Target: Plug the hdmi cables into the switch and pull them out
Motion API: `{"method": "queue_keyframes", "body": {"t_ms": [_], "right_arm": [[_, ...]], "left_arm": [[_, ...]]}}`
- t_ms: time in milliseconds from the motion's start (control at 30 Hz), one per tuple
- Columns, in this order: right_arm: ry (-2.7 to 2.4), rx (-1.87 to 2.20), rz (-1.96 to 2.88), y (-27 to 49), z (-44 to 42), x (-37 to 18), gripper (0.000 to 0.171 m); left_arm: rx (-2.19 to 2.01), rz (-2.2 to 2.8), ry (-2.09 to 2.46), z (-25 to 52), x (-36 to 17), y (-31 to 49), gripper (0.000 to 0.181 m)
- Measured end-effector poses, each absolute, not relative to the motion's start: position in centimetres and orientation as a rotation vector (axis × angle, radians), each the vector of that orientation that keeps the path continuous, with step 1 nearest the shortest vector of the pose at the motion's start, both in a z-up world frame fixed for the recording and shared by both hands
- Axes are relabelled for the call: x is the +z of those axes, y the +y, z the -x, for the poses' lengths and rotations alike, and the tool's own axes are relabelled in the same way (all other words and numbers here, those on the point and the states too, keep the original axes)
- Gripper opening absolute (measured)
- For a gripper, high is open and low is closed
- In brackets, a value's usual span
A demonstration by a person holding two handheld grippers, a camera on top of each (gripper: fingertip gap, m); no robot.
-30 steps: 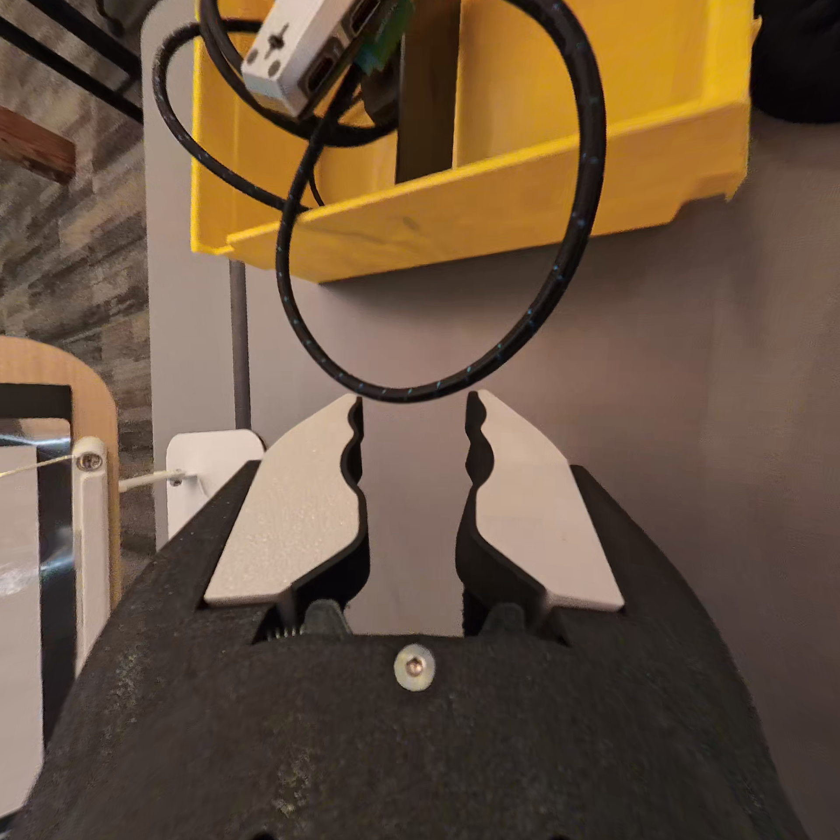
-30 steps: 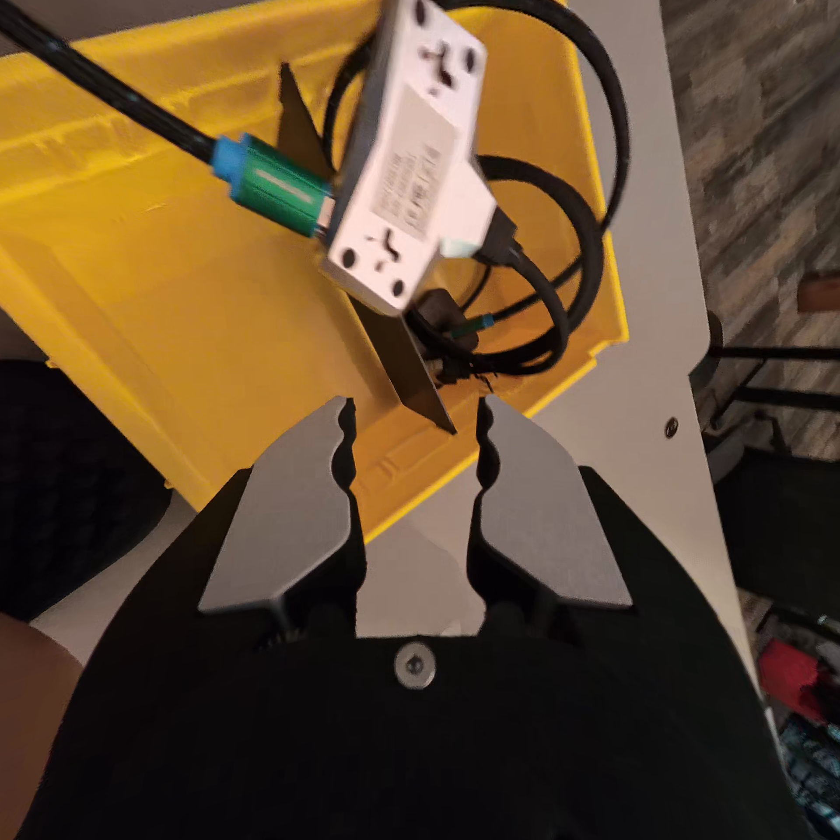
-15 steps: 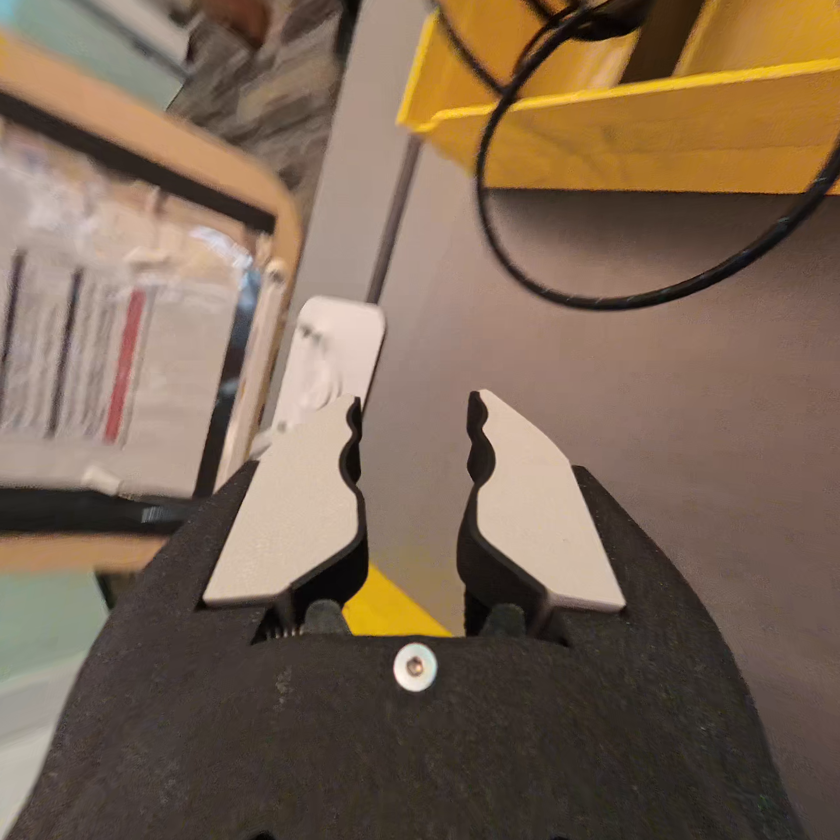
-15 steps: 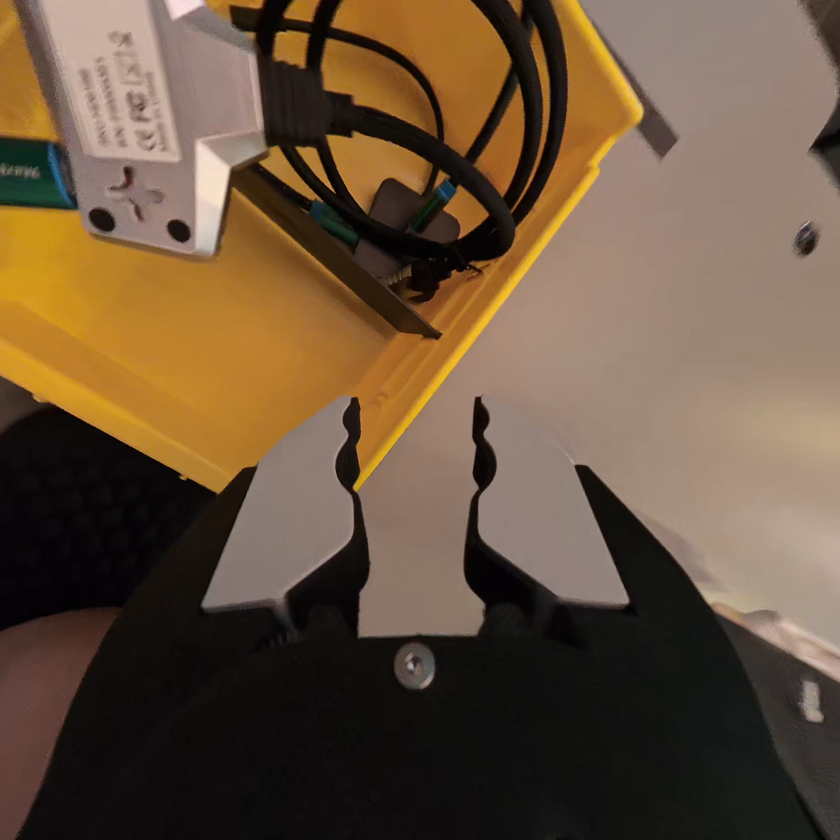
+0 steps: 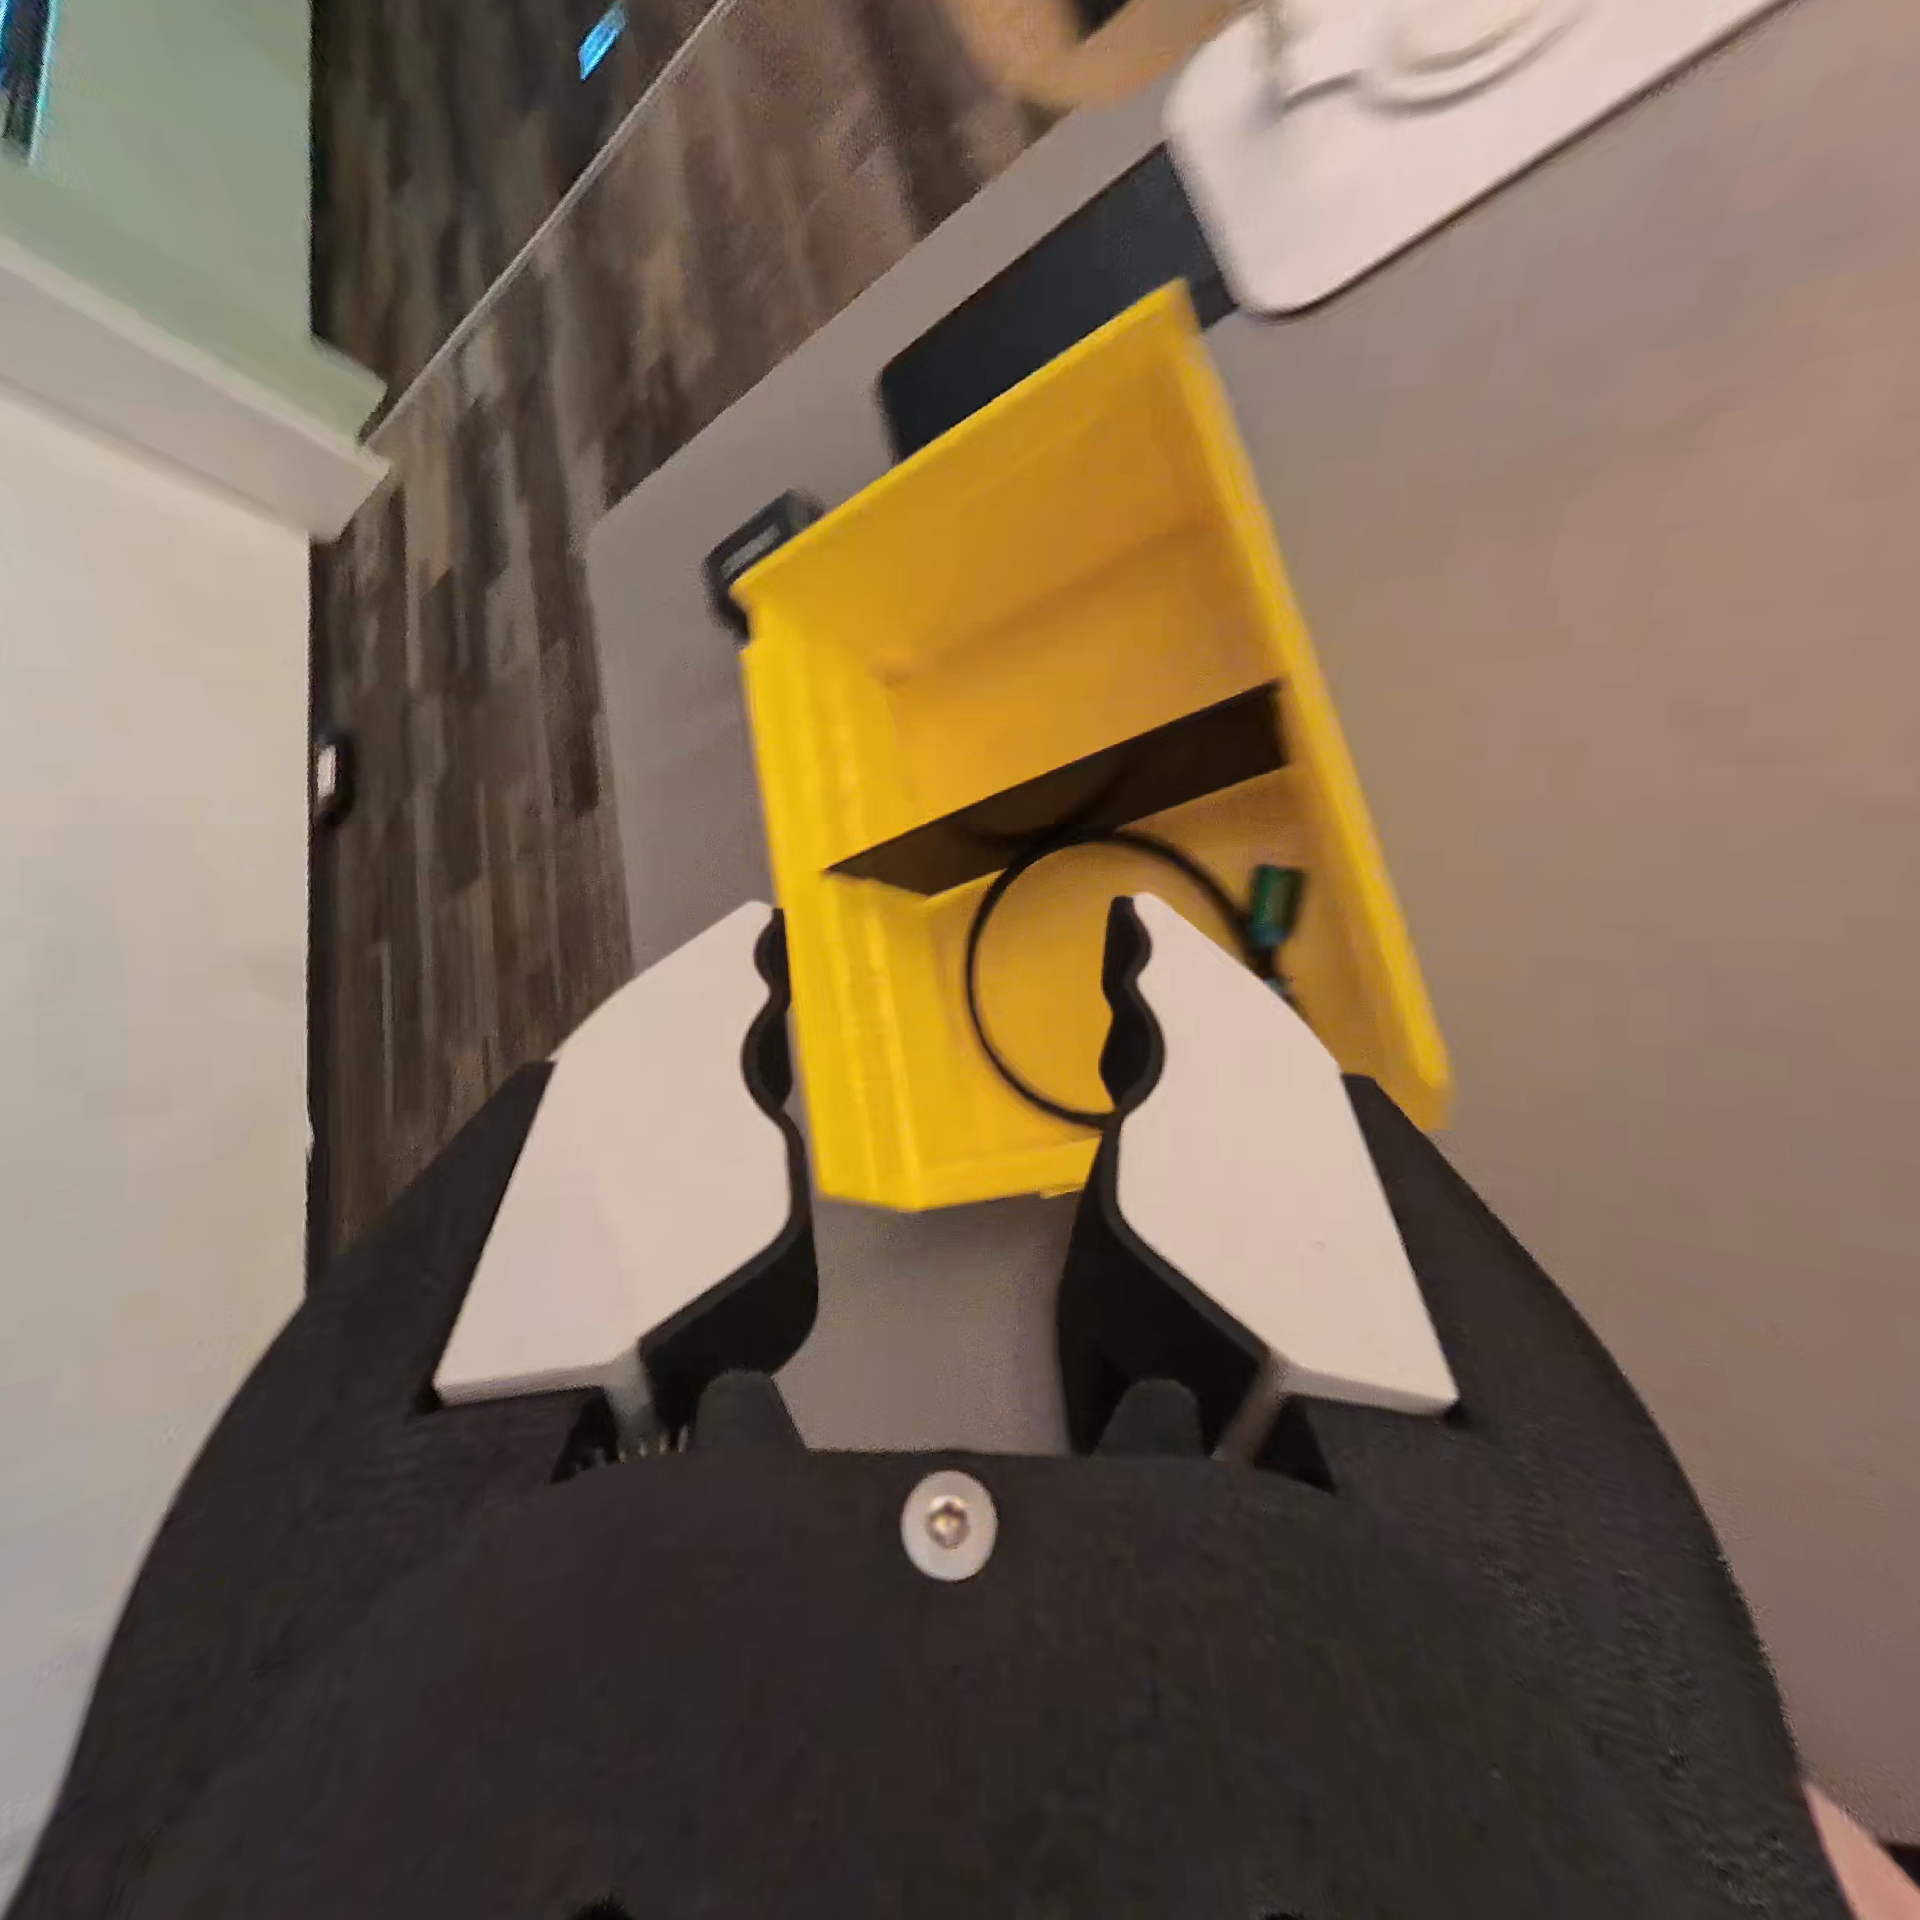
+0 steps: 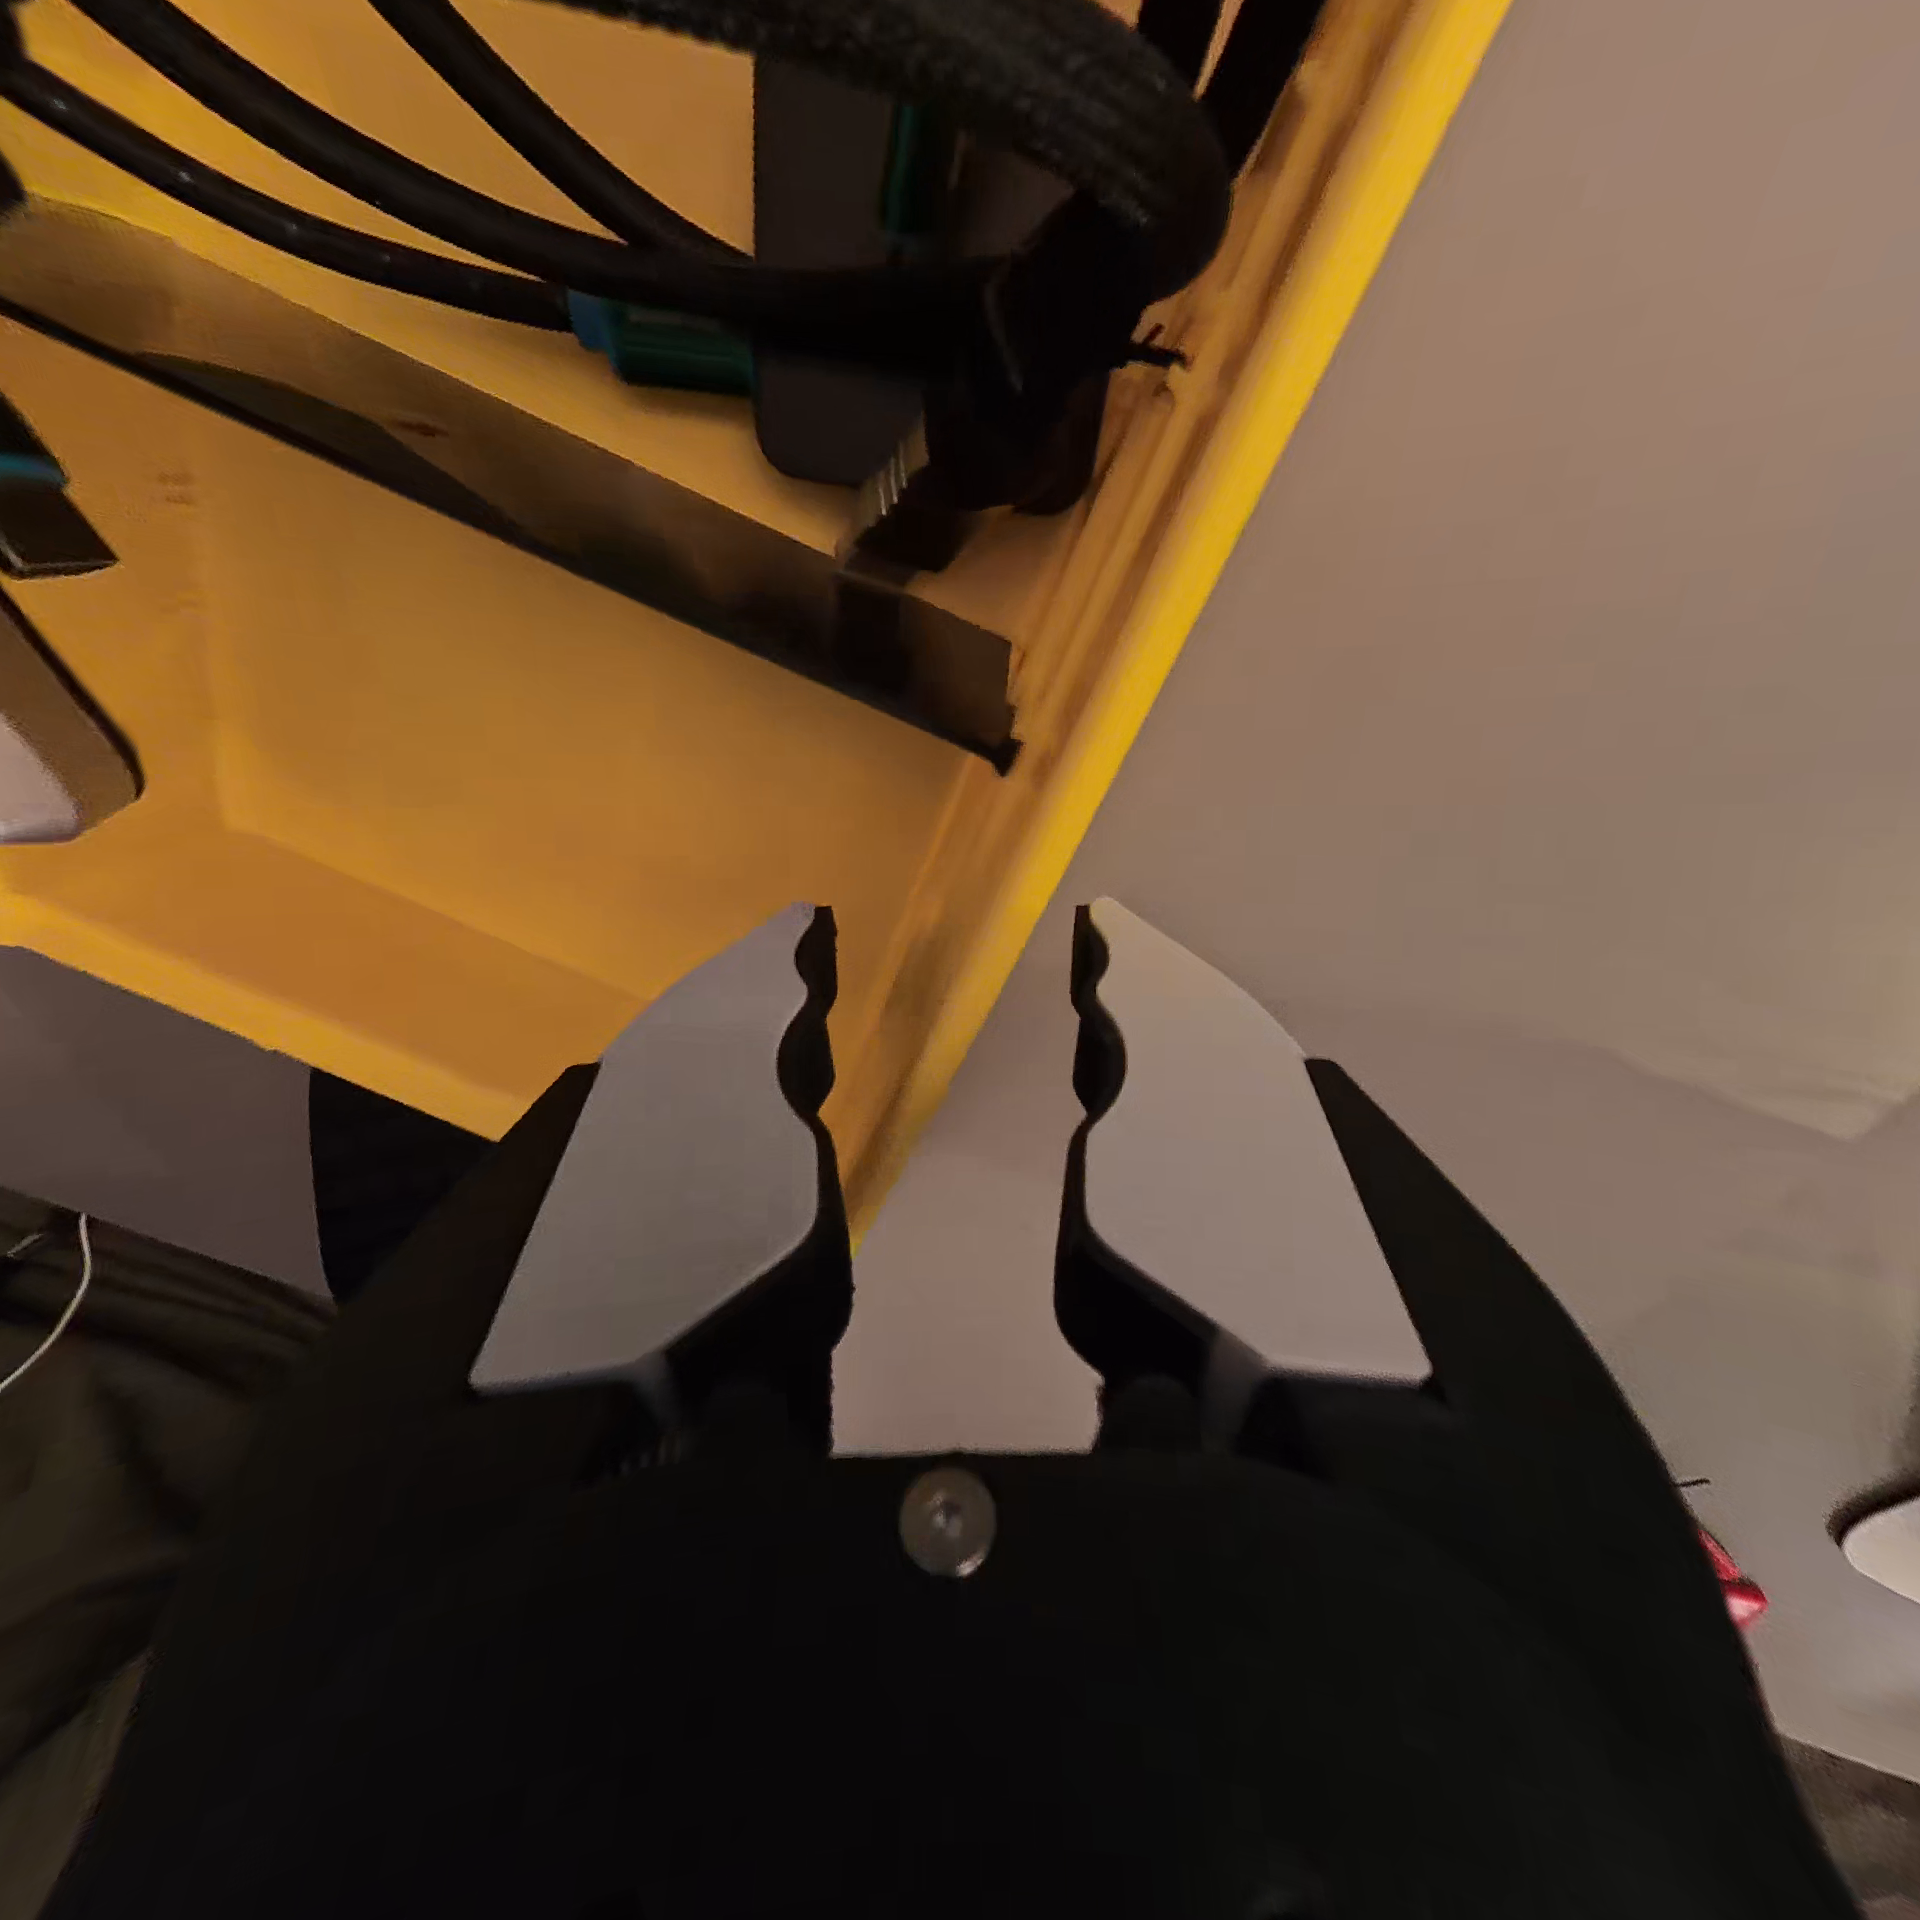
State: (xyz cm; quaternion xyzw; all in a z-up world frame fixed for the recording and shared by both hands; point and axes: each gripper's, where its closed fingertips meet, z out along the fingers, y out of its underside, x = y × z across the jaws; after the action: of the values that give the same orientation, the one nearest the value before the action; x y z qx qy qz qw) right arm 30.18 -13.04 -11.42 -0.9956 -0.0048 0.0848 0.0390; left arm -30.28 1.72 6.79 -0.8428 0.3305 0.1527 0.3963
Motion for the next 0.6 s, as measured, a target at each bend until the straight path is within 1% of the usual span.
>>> {"method": "queue_keyframes", "body": {"t_ms": [100,200,267,300,333,400,500,600], "right_arm": [[-0.006,0.228,3.062,-13.4,-30.0,-11.3,0.041],[0.057,0.162,3.047,-13.1,-30.1,-11.0,0.032],[0.09,0.148,3.058,-12.9,-29.8,-11.3,0.025],[0.096,0.127,3.072,-12.9,-29.8,-11.7,0.017],[0.101,0.082,3.09,-12.9,-30.0,-12.0,0.014],[0.132,0.05,3.09,-12.9,-30.1,-12.1,0.014],[0.187,0.086,3.055,-12.6,-30.1,-12.2,0.01],[0.252,0.137,3.0,-12.5,-30.0,-12.4,0.008]], "left_arm": [[0.415,2.277,0.691,37.2,5.1,4.1,0.055],[0.359,2.496,0.625,42.0,-0.2,6.1,0.054],[0.188,2.64,0.624,42.7,-3.8,6.9,0.053],[0.131,2.69,0.581,42.9,-4.8,7.6,0.054],[0.065,2.722,0.531,42.9,-5.6,8.1,0.057],[-0.099,2.739,0.505,42.1,-6.8,8.3,0.05],[-0.103,2.748,0.533,42.7,-7.9,8.6,0.048],[-0.146,2.808,0.507,43.1,-9.1,8.6,0.038]]}}
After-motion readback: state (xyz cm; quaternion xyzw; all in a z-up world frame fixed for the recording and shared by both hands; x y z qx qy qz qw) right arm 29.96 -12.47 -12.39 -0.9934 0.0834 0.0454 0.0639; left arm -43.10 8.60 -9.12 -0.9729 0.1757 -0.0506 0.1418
